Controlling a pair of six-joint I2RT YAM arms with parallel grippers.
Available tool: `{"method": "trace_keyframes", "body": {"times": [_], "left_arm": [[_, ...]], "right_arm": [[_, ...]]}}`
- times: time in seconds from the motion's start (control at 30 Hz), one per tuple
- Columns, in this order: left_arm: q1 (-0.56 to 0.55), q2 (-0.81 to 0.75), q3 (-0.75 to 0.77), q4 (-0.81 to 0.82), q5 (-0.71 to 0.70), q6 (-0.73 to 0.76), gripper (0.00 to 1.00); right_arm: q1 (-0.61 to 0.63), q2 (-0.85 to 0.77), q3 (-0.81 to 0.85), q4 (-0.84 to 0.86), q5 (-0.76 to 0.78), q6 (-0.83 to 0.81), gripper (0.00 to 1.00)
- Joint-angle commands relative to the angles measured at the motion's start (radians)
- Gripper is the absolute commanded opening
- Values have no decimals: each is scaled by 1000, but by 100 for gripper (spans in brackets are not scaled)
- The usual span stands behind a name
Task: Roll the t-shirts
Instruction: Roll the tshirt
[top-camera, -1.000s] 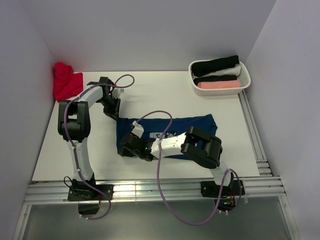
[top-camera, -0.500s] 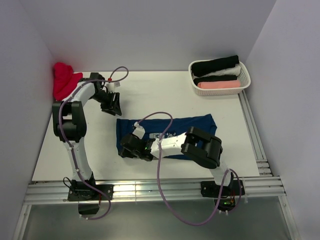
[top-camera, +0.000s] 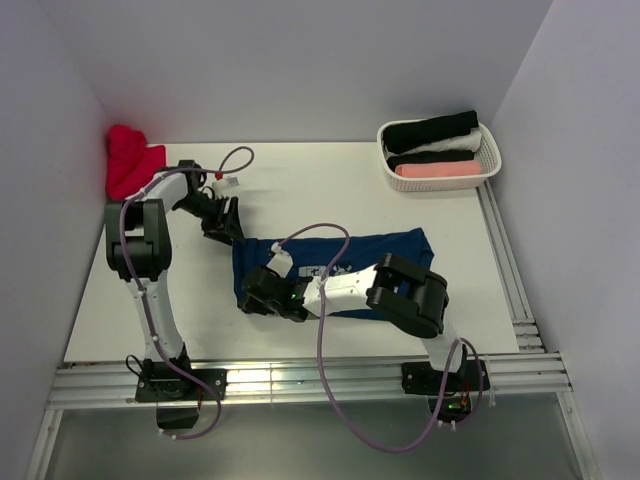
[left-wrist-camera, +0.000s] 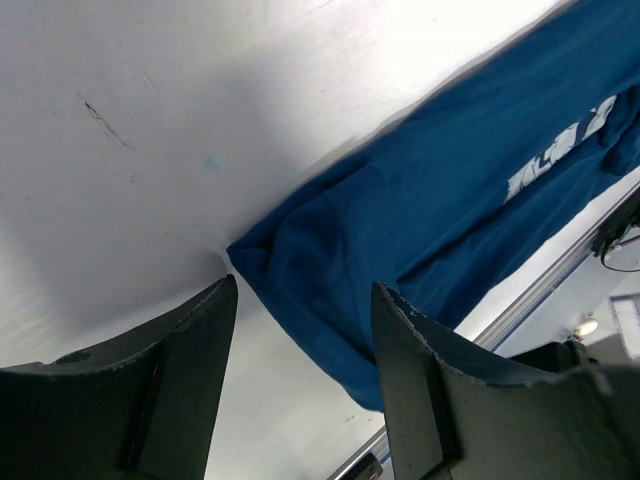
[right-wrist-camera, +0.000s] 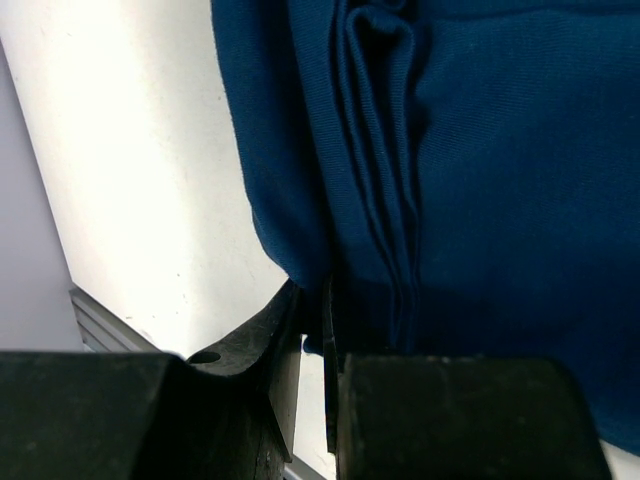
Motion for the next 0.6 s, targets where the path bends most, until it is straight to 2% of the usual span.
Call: {"method": "trace_keyframes", "body": {"times": [0.0,0.13,0.27,0.5,0.57], "left_arm": [[-9,10,-26,53,24,-25,61],[-13,4,-47,85,6,-57,61],[-39,2,-46,105,-10,-87,52],[-104,-19,-29,122,-137,-123,15],[-118,-28,-15,110,-169,-128,10]], "right_arm": [[4,-63,-18,13,49,10,6],[5,-66,-24,27,49,10,6],[5,-49,-14,27,43,10,6],[5,-47,-9,8,46,2,6],[4,-47,3,-5,55,-2,7]]}}
